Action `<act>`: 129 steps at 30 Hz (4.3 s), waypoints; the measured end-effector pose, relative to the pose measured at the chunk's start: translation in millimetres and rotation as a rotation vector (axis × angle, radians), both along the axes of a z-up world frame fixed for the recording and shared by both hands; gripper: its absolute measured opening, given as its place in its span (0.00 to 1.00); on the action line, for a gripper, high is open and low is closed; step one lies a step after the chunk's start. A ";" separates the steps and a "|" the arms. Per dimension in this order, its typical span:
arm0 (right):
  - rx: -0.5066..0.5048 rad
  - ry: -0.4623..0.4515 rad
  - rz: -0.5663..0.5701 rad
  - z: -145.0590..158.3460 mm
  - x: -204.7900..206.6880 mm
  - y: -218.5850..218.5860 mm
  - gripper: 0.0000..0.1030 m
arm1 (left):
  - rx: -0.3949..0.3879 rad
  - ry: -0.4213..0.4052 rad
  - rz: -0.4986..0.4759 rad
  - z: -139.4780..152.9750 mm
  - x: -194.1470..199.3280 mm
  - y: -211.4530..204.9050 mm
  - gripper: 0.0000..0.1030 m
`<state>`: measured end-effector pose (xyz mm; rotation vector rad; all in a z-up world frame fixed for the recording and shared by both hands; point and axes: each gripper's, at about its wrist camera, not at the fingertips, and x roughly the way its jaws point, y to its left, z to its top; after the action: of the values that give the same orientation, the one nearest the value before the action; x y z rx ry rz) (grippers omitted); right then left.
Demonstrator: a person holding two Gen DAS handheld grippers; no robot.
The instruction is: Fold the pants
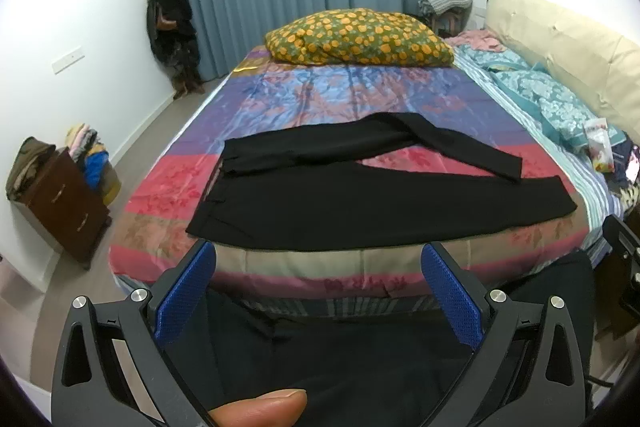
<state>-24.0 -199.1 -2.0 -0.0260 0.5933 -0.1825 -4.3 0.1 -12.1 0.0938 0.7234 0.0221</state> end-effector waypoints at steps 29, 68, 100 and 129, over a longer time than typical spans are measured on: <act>-0.015 0.021 0.019 -6.3 3.5 7.4 1.00 | 0.037 0.005 0.024 -1.7 -1.4 0.3 1.00; -0.020 0.042 0.020 -10.3 7.8 8.6 1.00 | 0.024 0.011 0.022 -2.2 -0.5 1.0 1.00; -0.022 0.080 -0.048 -18.6 14.2 -3.2 1.00 | 0.019 0.018 0.020 2.3 0.5 -0.2 1.00; -0.023 0.083 -0.047 -20.1 13.0 -2.8 1.00 | 0.016 0.019 0.019 2.5 1.1 2.8 1.00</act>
<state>-11.0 -201.9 -22.1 -0.0419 0.6745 -0.2347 -3.2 2.9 -9.6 0.1031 0.7433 0.0451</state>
